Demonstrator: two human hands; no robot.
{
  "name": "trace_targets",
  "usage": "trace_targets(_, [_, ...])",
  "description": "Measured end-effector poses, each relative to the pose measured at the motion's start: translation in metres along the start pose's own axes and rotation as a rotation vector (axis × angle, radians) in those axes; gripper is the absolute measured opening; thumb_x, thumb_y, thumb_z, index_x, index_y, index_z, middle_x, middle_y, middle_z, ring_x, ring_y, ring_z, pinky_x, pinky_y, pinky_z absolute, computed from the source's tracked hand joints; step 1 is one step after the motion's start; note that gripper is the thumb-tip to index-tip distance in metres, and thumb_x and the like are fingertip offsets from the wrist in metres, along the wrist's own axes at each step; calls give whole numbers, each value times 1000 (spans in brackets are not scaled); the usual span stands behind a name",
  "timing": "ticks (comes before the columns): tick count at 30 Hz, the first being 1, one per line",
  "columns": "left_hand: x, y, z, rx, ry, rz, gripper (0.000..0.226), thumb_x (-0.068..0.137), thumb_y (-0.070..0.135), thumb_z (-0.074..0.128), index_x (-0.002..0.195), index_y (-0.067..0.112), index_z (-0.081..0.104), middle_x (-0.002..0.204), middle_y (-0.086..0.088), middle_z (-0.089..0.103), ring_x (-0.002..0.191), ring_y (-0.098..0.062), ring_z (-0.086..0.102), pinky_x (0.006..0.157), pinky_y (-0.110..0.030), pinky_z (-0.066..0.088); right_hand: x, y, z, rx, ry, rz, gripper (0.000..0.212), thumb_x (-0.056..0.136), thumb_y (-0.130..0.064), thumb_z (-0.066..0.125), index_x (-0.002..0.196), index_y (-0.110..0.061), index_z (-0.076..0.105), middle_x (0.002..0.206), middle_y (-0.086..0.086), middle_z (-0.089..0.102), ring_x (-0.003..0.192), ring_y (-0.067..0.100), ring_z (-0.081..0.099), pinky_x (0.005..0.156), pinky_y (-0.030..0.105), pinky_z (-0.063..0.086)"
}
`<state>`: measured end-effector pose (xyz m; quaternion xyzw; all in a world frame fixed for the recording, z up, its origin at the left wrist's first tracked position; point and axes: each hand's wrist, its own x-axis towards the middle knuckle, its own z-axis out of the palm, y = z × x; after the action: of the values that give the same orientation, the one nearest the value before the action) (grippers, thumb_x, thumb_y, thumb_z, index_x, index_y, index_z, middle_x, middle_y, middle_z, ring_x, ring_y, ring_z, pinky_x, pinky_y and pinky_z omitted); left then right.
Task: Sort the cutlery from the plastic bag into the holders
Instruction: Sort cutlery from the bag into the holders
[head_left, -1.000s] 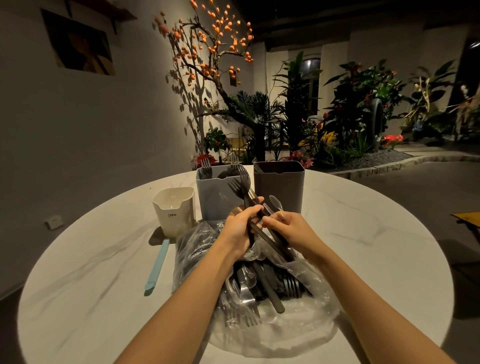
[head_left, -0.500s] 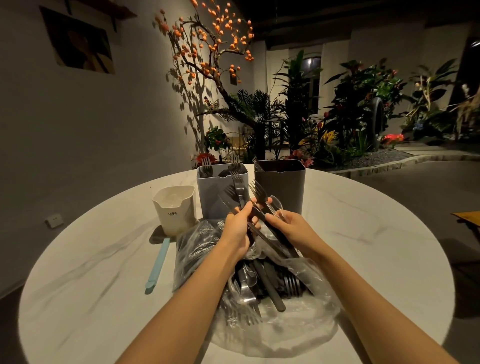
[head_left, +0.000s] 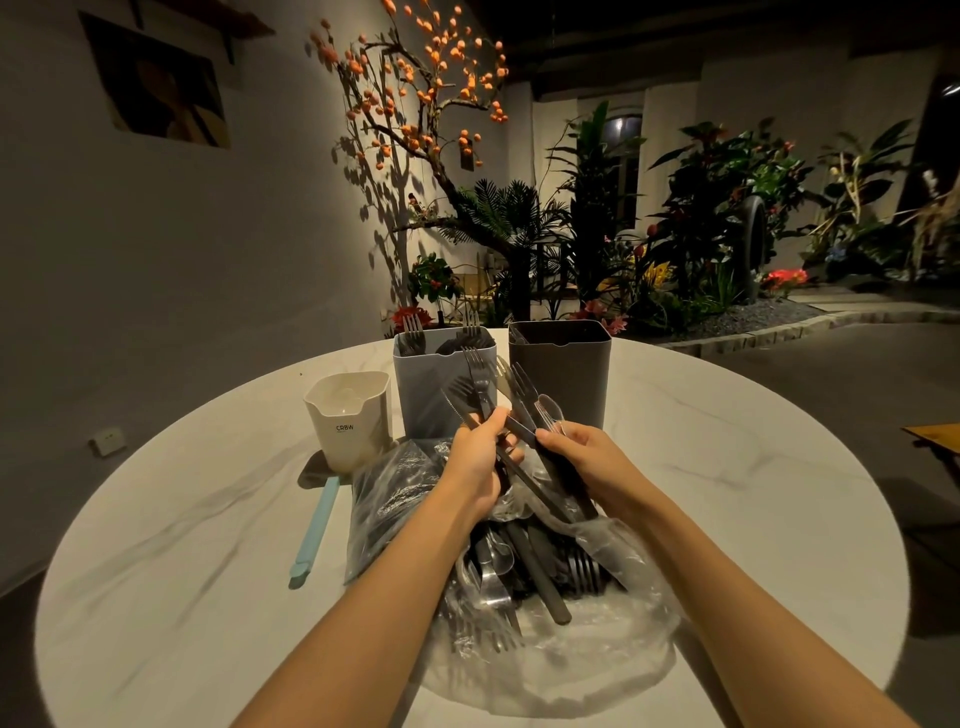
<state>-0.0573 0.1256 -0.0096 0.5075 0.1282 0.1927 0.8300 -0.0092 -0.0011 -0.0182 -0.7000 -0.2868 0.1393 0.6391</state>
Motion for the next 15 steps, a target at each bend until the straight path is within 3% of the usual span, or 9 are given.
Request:
trace_targets(3, [-2,1,1,3,-2,-2,22,101,13,46,81,9,56,70,-2,53,58,-9,46,53,-21,43,0,-1,0,-12,-4,-1,27,98,-22,52,73,-13,54,49,-12,53,46,0,51,47,13,41])
trace_targets(6, [-1,0,1,-9,2,-10,25,102,13,45,84,3,59,71,-6,53,62,-12,49,58,-24,44,0,1,2,-77,-7,-32,25,99,-23,50,78,-13,57,59,-8,58,55,2,55,52,11,43])
trace_targets(9, [-4,1,0,-25,-121,-58,34,103,19,41,102,-6,64,84,-14,64,68,-17,62,64,-27,53,-1,2,5,-88,-80,-46,26,102,-21,43,87,-16,64,71,-9,67,67,1,64,62,11,48])
trace_targets(11, [-7,3,-1,-10,-205,-90,39,104,22,37,101,-3,67,92,-12,72,78,-18,70,72,-28,58,-1,1,6,-98,-121,-41,27,103,-22,40,95,-13,65,80,-4,68,72,2,65,65,11,48])
trace_targets(15, [-11,7,1,-17,-251,-143,40,105,25,35,97,1,66,103,-11,72,90,-21,70,82,-33,54,0,3,3,-119,-165,-35,29,103,-26,39,100,-13,64,88,1,68,81,9,66,73,16,51])
